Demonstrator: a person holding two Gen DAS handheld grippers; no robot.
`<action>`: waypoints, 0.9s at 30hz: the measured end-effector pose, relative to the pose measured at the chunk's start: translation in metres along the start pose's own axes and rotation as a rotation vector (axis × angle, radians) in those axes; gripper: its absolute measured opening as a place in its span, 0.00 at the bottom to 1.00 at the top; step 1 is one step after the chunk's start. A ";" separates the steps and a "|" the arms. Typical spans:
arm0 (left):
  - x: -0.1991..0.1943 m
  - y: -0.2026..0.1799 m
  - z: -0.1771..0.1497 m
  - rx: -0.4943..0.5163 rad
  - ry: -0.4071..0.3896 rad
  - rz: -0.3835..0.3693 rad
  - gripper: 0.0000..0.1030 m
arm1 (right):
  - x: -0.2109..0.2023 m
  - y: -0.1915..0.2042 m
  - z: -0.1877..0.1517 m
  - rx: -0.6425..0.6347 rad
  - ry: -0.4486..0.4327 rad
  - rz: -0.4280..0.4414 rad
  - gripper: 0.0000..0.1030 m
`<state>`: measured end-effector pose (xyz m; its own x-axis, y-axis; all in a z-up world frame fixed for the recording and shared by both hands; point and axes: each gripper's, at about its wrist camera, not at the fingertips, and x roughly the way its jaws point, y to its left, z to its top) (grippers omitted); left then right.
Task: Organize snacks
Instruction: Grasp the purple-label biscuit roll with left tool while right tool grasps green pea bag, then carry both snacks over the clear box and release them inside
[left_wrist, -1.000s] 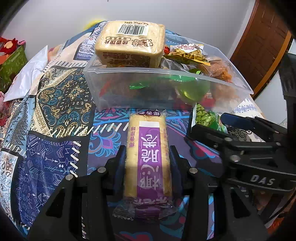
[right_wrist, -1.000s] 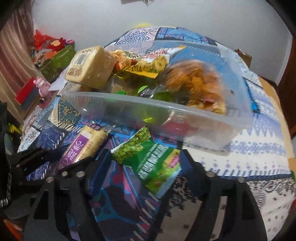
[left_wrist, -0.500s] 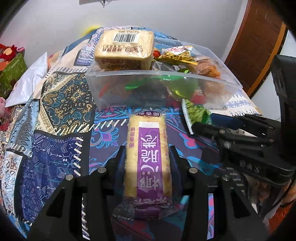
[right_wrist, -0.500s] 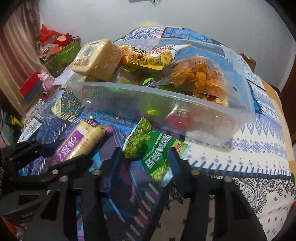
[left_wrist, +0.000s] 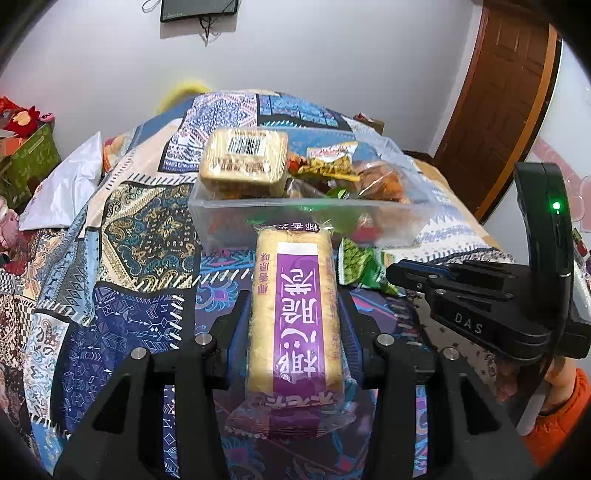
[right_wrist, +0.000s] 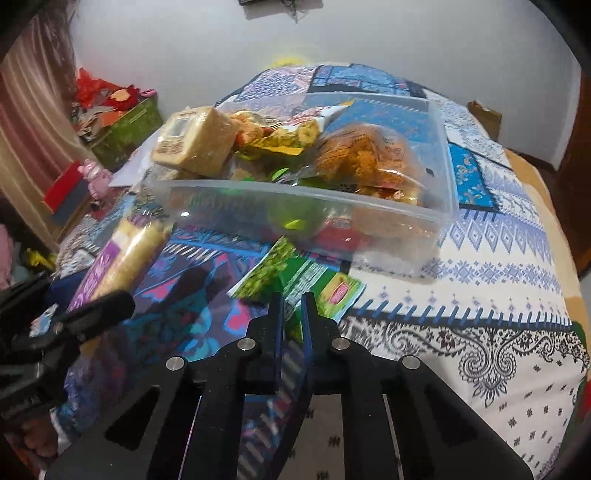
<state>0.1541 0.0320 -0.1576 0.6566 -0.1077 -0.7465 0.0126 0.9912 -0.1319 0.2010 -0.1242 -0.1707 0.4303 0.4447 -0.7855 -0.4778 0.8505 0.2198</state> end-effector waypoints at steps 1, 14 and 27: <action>-0.001 0.000 0.002 0.000 -0.005 -0.002 0.43 | -0.001 0.000 0.000 0.000 -0.005 -0.004 0.13; 0.000 0.008 0.006 -0.025 -0.015 -0.001 0.44 | 0.045 -0.010 0.021 -0.043 0.114 0.024 0.81; 0.001 0.012 0.009 -0.042 -0.026 -0.001 0.43 | 0.033 -0.002 0.015 -0.047 0.046 0.053 0.33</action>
<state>0.1614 0.0444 -0.1545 0.6756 -0.1058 -0.7296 -0.0186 0.9869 -0.1604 0.2277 -0.1072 -0.1889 0.3688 0.4744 -0.7994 -0.5350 0.8116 0.2348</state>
